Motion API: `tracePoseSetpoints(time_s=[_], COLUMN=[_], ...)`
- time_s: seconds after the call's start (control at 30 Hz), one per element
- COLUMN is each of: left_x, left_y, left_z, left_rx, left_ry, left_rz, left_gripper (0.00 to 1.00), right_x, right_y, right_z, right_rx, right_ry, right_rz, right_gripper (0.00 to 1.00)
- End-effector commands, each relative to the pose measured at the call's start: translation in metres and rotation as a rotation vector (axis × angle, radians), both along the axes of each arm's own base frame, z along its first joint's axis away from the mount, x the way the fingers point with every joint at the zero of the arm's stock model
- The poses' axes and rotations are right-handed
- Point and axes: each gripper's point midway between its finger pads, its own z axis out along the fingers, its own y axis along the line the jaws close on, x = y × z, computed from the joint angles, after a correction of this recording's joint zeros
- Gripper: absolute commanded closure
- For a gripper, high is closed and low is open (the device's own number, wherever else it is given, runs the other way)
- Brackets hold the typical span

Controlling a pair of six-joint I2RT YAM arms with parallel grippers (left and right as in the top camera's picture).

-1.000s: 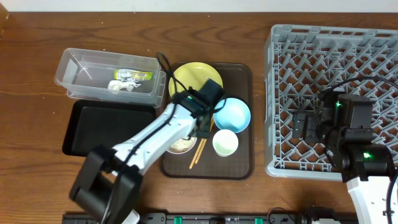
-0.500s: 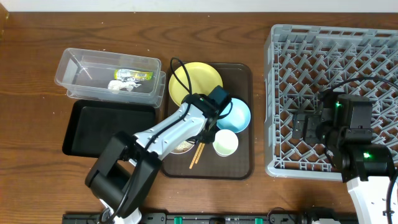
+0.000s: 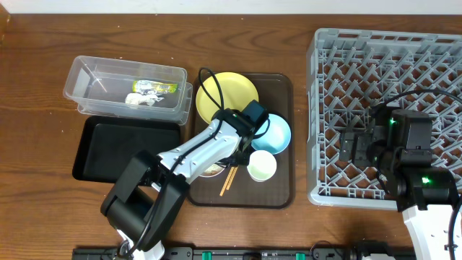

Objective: Sort waste into correct bins and load items into the dishwasher rack
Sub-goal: 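Grasp the rim of the white rice bowl with the left gripper, then move the bowl over the black tray and tip the rice out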

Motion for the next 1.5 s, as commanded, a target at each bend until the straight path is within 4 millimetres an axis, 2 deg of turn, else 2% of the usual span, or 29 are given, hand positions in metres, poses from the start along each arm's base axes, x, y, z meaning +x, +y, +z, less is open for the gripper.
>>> tracePoseSetpoints(time_s=[0.0,0.13,0.23,0.47,0.6,0.93,0.97,1.2,1.47], left_x=[0.002,0.006,0.011,0.024,0.028,0.034,0.033,0.032,0.048], left_y=[-0.002,0.001,0.010,0.043,0.067,0.111,0.117,0.142,0.172], left_z=[0.013,0.037,0.060,0.117,0.135,0.136,0.135,0.125,0.125], left_rx=[-0.016,-0.038,-0.069,-0.173,-0.263,-0.695,-0.786,-1.109,-1.416], left_ry=[-0.028,-0.062,-0.105,-0.225,-0.231,-0.144,-0.141,-0.151,-0.193], left_rz=[-0.025,-0.023,0.008,0.026,0.071,0.156,0.164,0.270,0.454], left_gripper=[0.94,0.94,0.94,0.94,0.94,0.94,0.94,0.94,0.94], right_x=[0.003,0.003,0.003,0.003,0.003,0.003,0.003,0.003,0.003], right_y=[0.002,0.002,0.002,0.002,0.002,0.003,0.002,0.003,0.003], right_z=[0.009,0.009,0.009,0.009,0.009,0.009,0.009,0.009,0.009], right_rx=[0.006,0.006,0.006,0.006,0.006,0.007,0.006,0.007,0.007], right_ry=[-0.023,-0.023,-0.023,-0.023,-0.023,-0.023,-0.023,-0.022,-0.022], right_rz=[-0.001,-0.001,-0.001,-0.001,-0.001,-0.001,-0.001,-0.001,-0.001], right_gripper=[0.01,0.01,0.01,0.01,0.01,0.01,0.01,0.01,0.01])
